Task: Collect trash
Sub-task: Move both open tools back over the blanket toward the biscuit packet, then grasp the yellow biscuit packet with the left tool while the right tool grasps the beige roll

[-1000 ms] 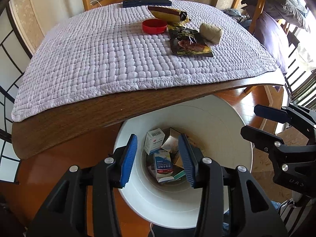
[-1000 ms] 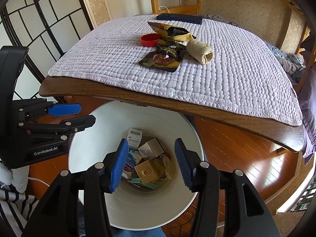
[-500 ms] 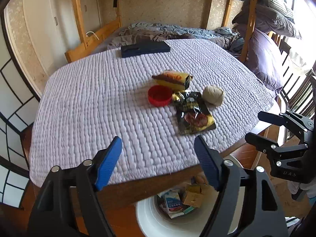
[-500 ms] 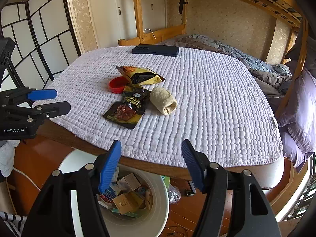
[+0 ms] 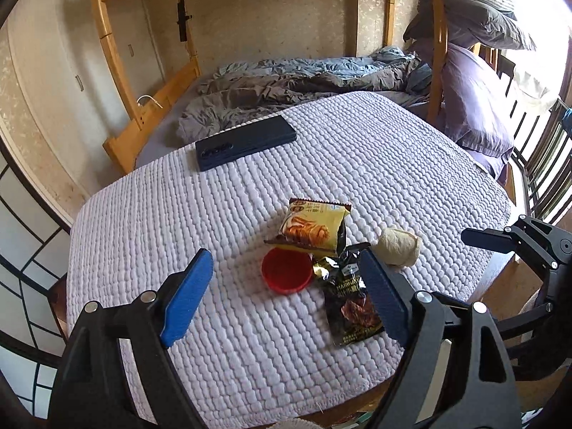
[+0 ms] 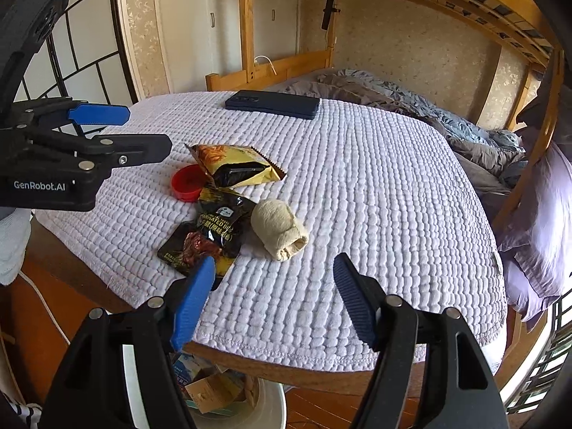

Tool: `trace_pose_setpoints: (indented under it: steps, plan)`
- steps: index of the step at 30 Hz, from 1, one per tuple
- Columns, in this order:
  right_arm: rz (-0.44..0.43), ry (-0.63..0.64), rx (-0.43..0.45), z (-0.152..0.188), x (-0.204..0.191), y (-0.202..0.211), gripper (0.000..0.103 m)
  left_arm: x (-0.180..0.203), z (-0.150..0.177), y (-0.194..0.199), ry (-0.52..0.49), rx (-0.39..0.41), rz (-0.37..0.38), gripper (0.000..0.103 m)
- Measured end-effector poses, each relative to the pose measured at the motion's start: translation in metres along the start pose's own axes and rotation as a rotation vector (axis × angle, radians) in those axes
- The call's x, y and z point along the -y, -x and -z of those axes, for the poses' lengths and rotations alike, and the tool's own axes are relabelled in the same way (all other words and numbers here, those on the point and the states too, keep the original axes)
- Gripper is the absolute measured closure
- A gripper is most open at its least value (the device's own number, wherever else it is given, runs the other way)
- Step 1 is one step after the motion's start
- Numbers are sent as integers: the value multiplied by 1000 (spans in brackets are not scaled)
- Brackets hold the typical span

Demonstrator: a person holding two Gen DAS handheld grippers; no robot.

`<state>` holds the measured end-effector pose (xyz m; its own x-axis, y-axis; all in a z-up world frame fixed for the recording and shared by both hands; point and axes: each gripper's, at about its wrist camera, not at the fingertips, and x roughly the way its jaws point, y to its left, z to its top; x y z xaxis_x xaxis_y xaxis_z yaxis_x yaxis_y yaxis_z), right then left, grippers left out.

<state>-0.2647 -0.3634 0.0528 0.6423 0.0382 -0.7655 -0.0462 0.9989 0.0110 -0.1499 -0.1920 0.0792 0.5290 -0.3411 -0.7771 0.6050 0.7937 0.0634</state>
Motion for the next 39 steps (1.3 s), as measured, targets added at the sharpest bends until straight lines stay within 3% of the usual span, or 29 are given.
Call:
trace_pose_setpoints:
  steps: [2, 3, 9, 12, 14, 19, 24, 32, 37, 39]
  plan:
    - [-33, -32, 39, -3, 6, 2, 8, -2, -5, -1, 10, 13, 6, 11]
    - [-58, -46, 63, -4, 10, 3, 6, -4, -7, -2, 15, 18, 18, 8]
    - [-66, -38, 77, -17, 14, 1, 6, -11, -22, -7, 28, 61, 9, 3]
    - [-29, -22, 50, -22, 11, -8, 6, -13, -30, -14, 22, 26, -30, 3]
    - [-50, -19, 41, -24, 11, -13, 6, -12, -33, -21, 2, -10, -52, 3]
    - [-39, -26, -29, -29, 13, -32, 6, -8, -36, -37, -41, -59, -30, 3]
    - [-7, 14, -44, -29, 12, -44, 17, -6, -37, -56, -56, -119, 24, 3]
    - [-44, -30, -90, -28, 19, -60, 28, -4, -34, -88, -68, -231, 138, 4]
    - [-59, -69, -119, -26, 23, -70, 35, -1, -31, -98, -92, -260, 140, 6]
    - [-68, -79, -129, -26, 25, -74, 38, 1, -30, -100, -112, -265, 136, 12]
